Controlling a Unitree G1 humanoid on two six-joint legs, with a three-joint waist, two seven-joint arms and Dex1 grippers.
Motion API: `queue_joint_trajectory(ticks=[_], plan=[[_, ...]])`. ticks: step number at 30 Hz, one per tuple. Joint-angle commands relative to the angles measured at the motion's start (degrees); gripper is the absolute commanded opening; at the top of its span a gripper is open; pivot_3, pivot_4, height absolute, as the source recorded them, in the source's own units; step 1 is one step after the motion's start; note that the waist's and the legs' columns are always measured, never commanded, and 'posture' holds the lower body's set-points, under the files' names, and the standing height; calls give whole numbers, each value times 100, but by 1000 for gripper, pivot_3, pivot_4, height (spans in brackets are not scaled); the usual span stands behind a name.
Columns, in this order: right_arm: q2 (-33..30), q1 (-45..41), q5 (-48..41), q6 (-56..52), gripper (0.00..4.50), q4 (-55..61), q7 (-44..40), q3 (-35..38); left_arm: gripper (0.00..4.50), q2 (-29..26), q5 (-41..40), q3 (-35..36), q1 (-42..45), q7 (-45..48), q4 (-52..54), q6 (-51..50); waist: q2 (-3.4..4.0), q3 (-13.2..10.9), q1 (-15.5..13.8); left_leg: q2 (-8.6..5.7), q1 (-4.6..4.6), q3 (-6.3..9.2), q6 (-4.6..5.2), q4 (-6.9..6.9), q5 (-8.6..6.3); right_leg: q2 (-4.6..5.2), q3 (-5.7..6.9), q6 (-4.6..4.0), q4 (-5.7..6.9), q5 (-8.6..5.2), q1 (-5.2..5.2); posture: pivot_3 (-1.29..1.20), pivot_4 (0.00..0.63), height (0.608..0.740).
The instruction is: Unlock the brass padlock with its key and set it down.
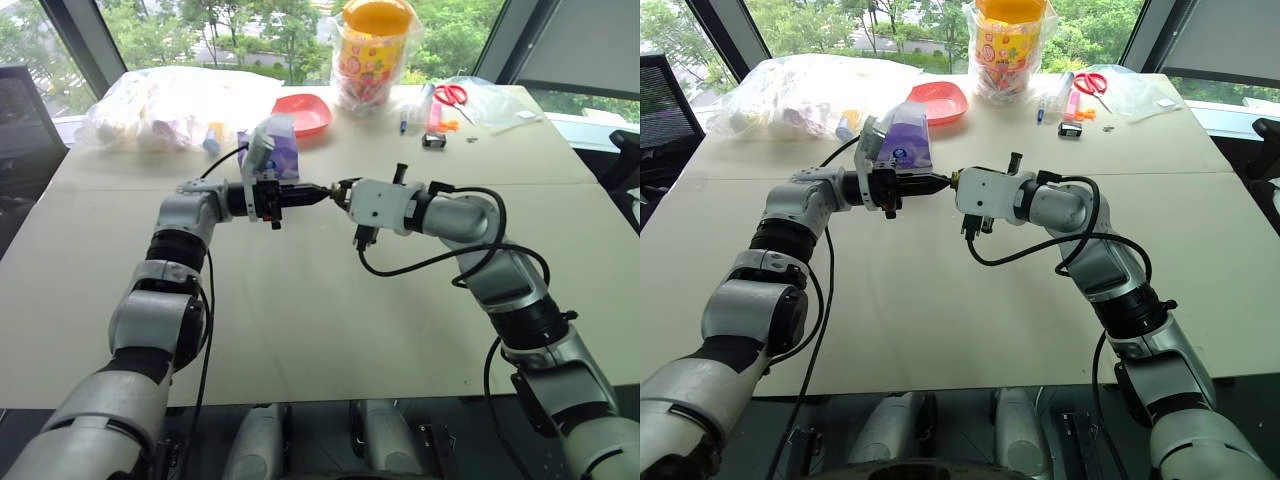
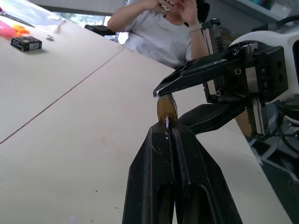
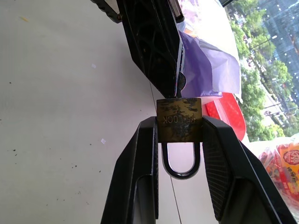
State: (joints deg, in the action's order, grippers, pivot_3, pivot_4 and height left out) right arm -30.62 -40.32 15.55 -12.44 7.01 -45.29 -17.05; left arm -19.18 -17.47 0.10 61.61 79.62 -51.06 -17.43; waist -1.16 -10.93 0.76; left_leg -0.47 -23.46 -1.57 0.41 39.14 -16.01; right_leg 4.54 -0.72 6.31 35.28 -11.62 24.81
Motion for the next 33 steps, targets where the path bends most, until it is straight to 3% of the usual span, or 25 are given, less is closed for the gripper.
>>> queue_joint_trajectory(ticks=[1, 5, 8, 11, 14, 17, 21, 33], plan=[[-10, 32, -154, 14, 772, 437, -139, 44, 65, -81, 515, -279, 33, -202, 227, 1025, 0, 0, -6, 0, 0, 0, 0, 0, 0, 0, 0, 0, 0, 0, 0, 0, 150, 740], [8, 56, -191, -37, 772, 469, -240, 29, 65, -181, 1208, -800, -112, -190, 326, 2418, 0, 0, -4, 0, 0, -1, 0, 0, 0, 2, -1, 0, -1, 0, 0, 0, 150, 740], [19, 81, -188, -54, 772, 479, -283, 27, 65, -200, 1357, -928, -118, -112, 289, 2916, 0, 0, 3, 1, 0, -1, 0, 0, 0, 1, 0, -1, -1, 0, 0, 0, 150, 740], [25, 80, -167, -61, 772, 476, -283, 34, 65, -168, 1133, -820, -36, 105, 315, 2311, 0, 0, 0, 1, 0, -1, 0, 0, 0, 1, 0, -1, -1, 0, 0, 0, 150, 740], [4, 89, -121, -69, 772, 488, -235, 56, 65, -262, 509, -502, 150, 706, 290, 507, 0, 0, 8, 0, 0, -2, 1, 0, 0, 0, 0, 0, 0, 0, 0, 0, 150, 740], [-25, 109, -81, -60, 772, 510, -185, 87, 897, -414, 305, -449, 177, 1001, 334, -297, 0, 0, 23, 0, -2, 0, 1, 0, 0, -3, 1, 2, 0, -1, 0, 0, 150, 740], [-44, 109, -51, -43, 772, 510, -113, 98, 2374, -362, 42, -202, 179, 803, 511, -763, 0, 0, 11, 7, -1, 3, 1, 1, 0, -4, 1, 3, 1, -2, 0, 0, 150, 740], [-37, 39, -24, -30, 772, 531, -25, 64, 2374, 38, 30, -151, 63, 295, 698, -809, 0, 0, 2, 3, -2, 2, 1, 1, 0, -1, 0, 2, 1, -1, -1, 0, 150, 740]])
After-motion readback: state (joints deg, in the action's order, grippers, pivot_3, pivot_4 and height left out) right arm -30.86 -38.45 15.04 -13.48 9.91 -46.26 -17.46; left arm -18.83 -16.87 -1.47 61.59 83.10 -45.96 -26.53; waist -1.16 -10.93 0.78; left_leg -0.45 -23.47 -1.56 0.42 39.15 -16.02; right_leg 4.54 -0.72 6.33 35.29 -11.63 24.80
